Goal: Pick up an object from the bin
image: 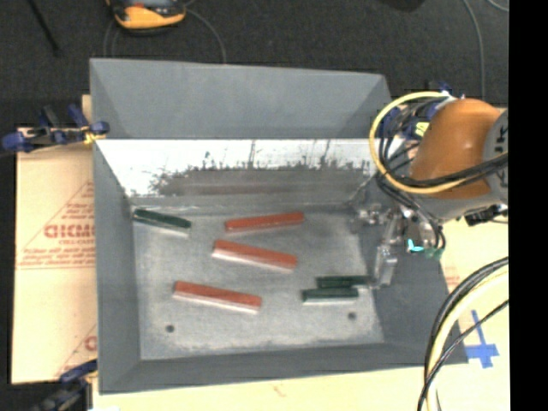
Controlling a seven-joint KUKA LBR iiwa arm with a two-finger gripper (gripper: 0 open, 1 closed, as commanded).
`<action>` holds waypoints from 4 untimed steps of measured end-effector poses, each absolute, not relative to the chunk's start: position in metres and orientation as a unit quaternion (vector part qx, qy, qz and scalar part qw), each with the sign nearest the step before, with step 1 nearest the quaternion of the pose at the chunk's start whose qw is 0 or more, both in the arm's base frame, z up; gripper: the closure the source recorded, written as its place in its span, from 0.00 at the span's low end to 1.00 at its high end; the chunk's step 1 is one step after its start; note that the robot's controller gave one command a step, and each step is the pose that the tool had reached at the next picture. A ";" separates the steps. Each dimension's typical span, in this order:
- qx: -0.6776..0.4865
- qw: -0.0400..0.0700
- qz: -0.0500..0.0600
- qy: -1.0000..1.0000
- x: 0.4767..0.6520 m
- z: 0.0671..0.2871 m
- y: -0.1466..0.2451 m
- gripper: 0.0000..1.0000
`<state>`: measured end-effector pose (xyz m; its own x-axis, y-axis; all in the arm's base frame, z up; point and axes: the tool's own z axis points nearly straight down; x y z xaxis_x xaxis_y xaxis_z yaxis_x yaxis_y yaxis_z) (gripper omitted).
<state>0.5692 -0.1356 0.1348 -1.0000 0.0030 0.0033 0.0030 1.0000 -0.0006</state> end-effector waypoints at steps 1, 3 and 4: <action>0.000 -0.002 0.001 -1.000 0.571 0.139 -0.135 0.00; 0.029 -0.002 0.001 -1.000 0.534 0.074 -0.126 1.00; 0.052 -0.002 0.001 -0.999 0.534 0.211 -0.142 1.00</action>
Offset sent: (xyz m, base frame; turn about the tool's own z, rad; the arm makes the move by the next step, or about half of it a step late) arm -0.0361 0.0102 -0.0619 -0.0598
